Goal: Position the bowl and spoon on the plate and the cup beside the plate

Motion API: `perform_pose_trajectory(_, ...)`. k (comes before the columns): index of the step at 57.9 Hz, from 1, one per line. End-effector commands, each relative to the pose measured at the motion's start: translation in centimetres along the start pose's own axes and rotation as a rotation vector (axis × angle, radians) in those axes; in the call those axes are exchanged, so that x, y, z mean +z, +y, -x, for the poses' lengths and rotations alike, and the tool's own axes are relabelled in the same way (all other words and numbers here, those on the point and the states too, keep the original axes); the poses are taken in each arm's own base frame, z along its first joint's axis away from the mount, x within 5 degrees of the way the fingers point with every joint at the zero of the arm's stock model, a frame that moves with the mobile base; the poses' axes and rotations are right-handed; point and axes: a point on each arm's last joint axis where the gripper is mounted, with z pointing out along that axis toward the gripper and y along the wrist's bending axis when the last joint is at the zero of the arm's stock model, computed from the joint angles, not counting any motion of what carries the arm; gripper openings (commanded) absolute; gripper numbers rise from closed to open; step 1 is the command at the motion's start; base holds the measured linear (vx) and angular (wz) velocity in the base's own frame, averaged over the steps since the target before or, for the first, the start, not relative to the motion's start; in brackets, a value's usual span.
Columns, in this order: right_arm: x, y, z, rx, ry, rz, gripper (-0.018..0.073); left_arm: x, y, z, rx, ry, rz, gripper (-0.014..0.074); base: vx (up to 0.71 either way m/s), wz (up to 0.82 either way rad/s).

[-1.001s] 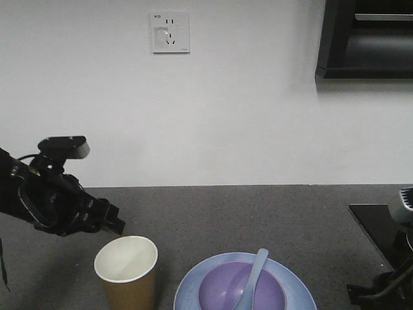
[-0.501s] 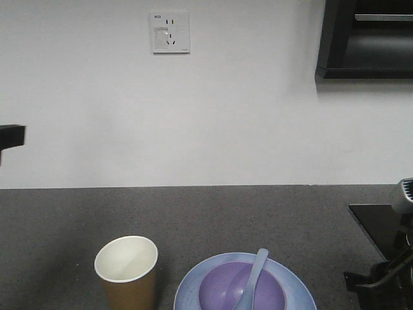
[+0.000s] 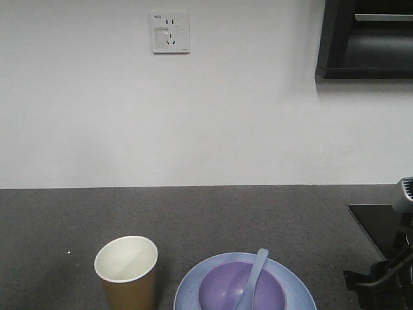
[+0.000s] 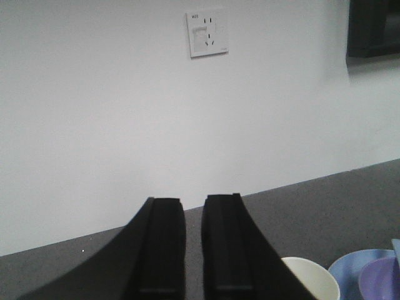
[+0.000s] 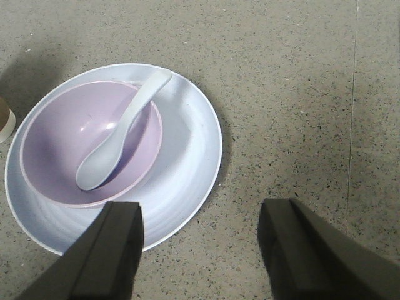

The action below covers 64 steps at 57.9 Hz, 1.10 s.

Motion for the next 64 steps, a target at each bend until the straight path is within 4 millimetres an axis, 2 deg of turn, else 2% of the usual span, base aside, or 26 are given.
perform_pose_trajectory(1,-1.0,0.0,1.5,-0.001,-0.117,0.000,0.0466,-0.8,0.1,1.7,-0.010,-0.129,0.009,0.0209,0.00,0.00)
perform_pose_trajectory(27,-1.0,0.0,1.6,-0.001,-0.119,0.000,0.0466,-0.7,0.1,1.6,-0.007,-0.114,0.009,0.0209,0.00,0.00)
perform_pose_trajectory(34,-1.0,0.0,1.5,-0.001,-0.116,0.000,0.0466,-0.5,0.2,0.6,0.031,-0.085,0.026,0.0192,0.00,0.00)
perform_pose_trajectory(41,-1.0,0.0,1.5,-0.001,-0.113,0.000,0.0466,-0.3,0.2,-2.2,0.077,-0.117,0.049,0.0109,0.00,0.00)
perform_pose_trajectory(49,-1.0,0.0,1.5,-0.001,-0.110,0.001,0.0466,-0.8,0.0,-7.1,0.069,-0.213,0.085,-0.0008,0.00,0.00)
perform_pose_trajectory(58,-1.0,0.0,1.5,-0.001,-0.110,0.001,0.0466,-1.6,0.1,-13.2,0.067,-0.191,0.159,-0.0007,0.00,0.00)
perform_pose_trajectory(64,-1.0,0.0,1.5,-0.001,-0.110,0.001,0.0466,-2.1,0.1,-16.6,0.030,-0.151,0.193,-0.0007,0.00,0.00)
